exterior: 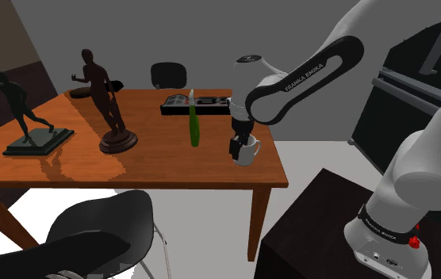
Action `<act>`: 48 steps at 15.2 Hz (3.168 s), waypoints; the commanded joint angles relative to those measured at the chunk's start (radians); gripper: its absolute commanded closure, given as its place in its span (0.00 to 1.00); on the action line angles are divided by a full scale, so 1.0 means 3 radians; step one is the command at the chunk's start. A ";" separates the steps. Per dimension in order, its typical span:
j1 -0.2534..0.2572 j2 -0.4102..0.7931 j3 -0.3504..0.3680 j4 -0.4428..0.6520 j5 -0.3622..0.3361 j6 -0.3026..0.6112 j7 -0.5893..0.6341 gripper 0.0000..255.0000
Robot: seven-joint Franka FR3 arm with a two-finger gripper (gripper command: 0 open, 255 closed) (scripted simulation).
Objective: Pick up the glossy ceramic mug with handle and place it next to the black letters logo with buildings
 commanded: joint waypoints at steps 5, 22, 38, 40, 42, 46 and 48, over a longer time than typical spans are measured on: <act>0.0000 0.0000 0.0000 0.0000 0.0000 0.0000 0.0000 1.00; 0.0020 -0.0297 -0.0030 0.0239 0.0102 -0.0526 -0.0100 1.00; 0.0028 -0.0549 -0.0073 0.0738 0.0161 -0.1271 -0.0182 1.00; 0.0027 -0.0566 -0.0077 0.0813 0.0164 -0.1362 -0.0189 1.00; 0.0027 -0.0580 -0.0081 0.0890 0.0166 -0.1453 -0.0196 1.00; -0.0040 -0.0491 -0.0177 0.1047 0.0129 -0.1519 -0.0339 1.00; -0.0105 -0.0382 -0.0265 0.1149 0.0095 -0.1508 -0.0474 1.00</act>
